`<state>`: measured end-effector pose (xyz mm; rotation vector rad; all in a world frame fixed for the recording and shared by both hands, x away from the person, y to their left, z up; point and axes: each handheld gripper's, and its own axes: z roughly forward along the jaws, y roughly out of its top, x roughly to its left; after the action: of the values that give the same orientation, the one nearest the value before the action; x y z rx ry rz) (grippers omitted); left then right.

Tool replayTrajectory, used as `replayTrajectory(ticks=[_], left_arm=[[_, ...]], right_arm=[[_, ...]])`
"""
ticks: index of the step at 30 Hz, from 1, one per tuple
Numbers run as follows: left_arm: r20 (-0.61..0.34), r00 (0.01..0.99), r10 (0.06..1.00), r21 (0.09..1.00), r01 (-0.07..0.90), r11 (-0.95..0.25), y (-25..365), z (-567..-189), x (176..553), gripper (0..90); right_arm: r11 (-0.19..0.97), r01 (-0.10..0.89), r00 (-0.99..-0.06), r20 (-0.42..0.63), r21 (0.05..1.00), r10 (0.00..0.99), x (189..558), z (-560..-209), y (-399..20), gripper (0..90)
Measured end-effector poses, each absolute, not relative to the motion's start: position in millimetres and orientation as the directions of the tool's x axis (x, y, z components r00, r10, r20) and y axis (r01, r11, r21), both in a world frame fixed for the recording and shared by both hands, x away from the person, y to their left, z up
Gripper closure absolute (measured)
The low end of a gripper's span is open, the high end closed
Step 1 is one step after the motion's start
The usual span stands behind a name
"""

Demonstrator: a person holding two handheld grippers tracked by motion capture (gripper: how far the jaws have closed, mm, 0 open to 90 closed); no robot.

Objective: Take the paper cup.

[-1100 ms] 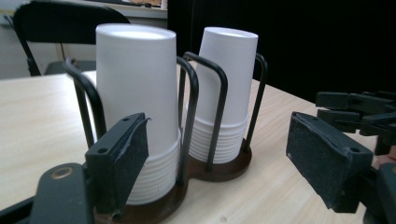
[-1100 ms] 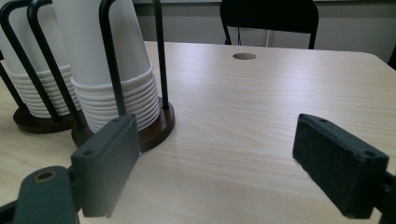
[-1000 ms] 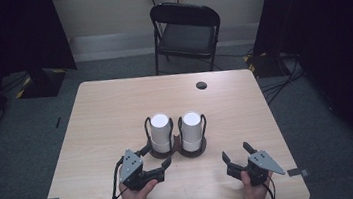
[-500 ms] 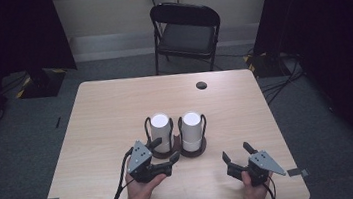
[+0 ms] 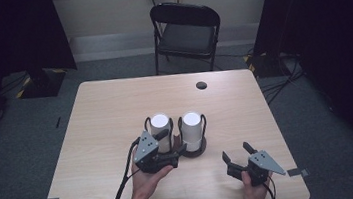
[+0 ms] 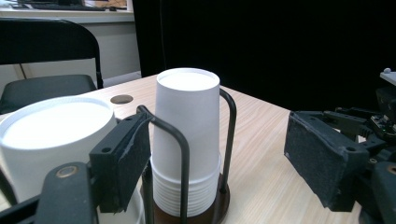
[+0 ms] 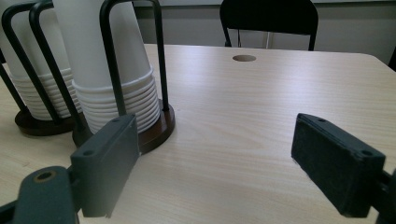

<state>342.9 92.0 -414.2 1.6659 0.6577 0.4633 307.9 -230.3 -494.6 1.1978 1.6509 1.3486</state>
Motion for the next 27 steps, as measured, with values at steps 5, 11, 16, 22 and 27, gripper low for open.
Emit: replayTrajectory(ticks=[5,11,16,22,27], left_arm=[[-0.053,0.767,0.64,0.979,0.167,-0.12,85.7,-409.5,348.9,23.3],[-0.058,0.773,0.632,0.98,0.166,-0.113,82.8,-404.6,355.4,24.2],[-0.047,0.779,0.625,0.979,0.159,-0.124,78.1,-399.5,361.4,24.6],[-0.026,0.769,0.639,0.977,0.153,-0.145,71.6,-393.7,372.2,24.3],[-0.047,0.773,0.633,0.977,0.169,-0.133,68.6,-391.5,383.6,23.9]], right_arm=[[0.038,0.232,-0.343,0.046,0.972,0.938,308.3,-494.6,-230.3,14.6],[0.037,0.232,-0.343,0.047,0.972,0.938,308.2,-494.6,-230.6,14.7],[0.038,0.232,-0.343,0.045,0.972,0.938,308.2,-494.6,-230.5,14.8],[0.038,0.235,-0.34,0.046,0.971,0.939,308.3,-494.5,-230.2,15.1],[0.034,0.233,-0.343,0.049,0.972,0.938,308.3,-494.6,-230.8,15.2]])
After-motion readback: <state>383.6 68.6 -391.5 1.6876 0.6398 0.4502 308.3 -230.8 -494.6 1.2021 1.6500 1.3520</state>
